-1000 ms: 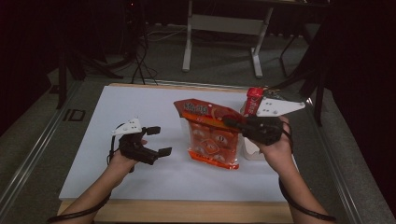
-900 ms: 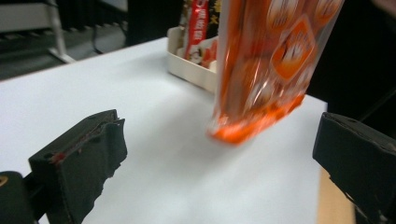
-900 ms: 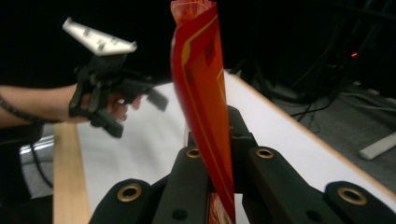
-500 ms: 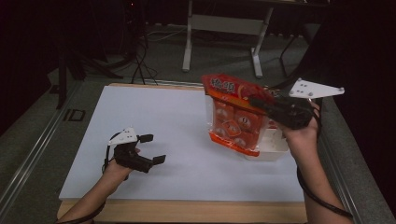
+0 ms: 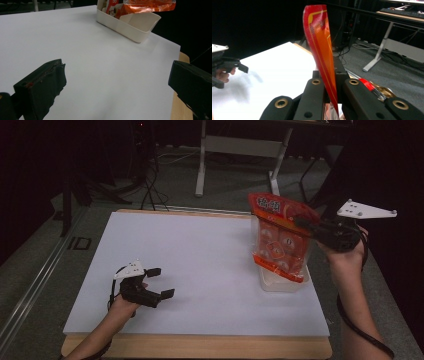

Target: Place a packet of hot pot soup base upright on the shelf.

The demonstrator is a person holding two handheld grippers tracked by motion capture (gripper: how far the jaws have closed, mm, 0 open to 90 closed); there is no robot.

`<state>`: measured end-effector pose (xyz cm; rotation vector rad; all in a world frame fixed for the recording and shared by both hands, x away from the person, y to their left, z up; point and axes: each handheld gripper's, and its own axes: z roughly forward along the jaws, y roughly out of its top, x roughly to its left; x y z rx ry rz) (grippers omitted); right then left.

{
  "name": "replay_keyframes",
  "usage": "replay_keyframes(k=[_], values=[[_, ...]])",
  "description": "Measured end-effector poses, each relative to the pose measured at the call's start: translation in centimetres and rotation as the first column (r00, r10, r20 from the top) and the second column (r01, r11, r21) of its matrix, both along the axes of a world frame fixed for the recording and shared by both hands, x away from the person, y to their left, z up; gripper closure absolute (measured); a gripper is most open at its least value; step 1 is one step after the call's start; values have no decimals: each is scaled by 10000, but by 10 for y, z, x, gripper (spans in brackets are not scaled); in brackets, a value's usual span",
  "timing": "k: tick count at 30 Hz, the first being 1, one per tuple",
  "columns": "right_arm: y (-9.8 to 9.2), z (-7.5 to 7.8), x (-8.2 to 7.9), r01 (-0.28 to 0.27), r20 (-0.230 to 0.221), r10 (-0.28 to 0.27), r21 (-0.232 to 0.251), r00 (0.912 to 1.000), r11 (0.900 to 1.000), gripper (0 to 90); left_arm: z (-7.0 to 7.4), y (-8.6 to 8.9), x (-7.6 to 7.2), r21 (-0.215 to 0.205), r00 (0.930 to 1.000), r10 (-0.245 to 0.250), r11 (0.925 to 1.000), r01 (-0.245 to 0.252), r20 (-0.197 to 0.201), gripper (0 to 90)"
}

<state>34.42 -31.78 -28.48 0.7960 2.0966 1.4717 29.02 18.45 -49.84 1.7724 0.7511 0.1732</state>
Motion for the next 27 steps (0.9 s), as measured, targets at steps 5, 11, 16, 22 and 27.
replay_keyframes(k=[5,11,16,22,27], values=[[-15,-11,8,335,-199,-333,98,9992,9994,900,2,1,2,-27,9999,74,10000,-73,94,4],[-24,-22,17,512,-458,-507,100,9977,9986,900,0,4,3,-200,9998,178,9996,-178,27,4],[-25,-34,24,569,-735,-562,87,9957,9983,900,-1,4,4,-168,9998,205,9996,-205,-14,4],[-26,-45,27,427,-898,-396,325,9952,9986,899,-4,5,5,-136,9996,254,9996,-256,-92,4],[-29,-54,30,422,-1079,-355,608,9935,9973,899,-5,4,5,-94,9997,180,9998,-182,-158,4]])
